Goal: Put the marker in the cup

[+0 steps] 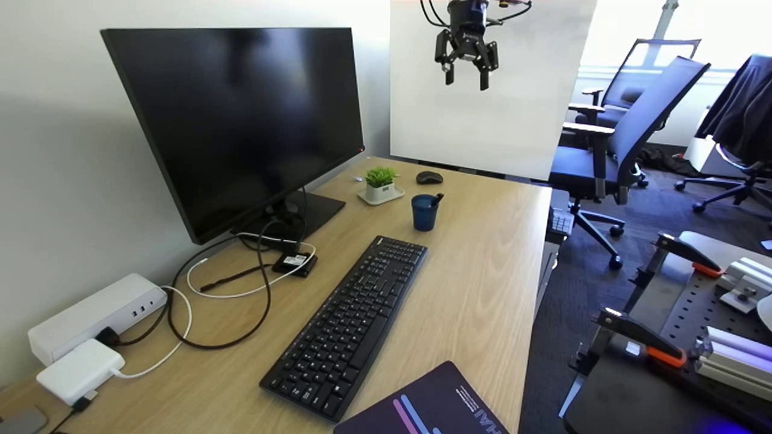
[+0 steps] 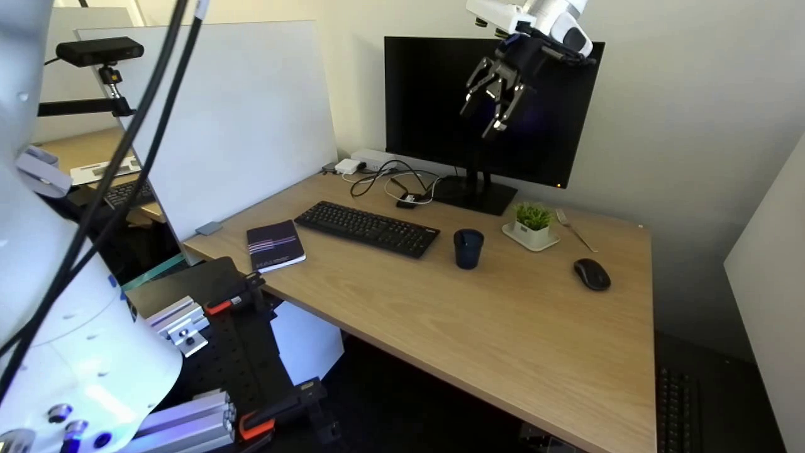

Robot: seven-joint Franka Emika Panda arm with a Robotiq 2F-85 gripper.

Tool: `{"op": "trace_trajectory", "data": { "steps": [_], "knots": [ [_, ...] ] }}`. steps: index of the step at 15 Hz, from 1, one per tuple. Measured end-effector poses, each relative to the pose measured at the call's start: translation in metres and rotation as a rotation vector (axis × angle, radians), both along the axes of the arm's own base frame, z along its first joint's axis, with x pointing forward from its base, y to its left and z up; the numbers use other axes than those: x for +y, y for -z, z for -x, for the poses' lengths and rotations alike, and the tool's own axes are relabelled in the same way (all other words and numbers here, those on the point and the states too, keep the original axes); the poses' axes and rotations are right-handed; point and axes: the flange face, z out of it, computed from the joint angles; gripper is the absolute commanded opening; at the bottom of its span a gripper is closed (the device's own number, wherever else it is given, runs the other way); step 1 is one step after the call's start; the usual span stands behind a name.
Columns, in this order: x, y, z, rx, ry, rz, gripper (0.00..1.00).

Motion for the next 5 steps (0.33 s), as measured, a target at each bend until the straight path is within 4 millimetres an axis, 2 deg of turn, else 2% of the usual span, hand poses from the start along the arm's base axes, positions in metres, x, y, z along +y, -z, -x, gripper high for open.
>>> {"op": "trace_trajectory", "data": {
  "steps": [5],
  "knots": [
    [-0.012,-0.028,0.046,-0.06,-0.18,0.134,1.0]
  ]
}}
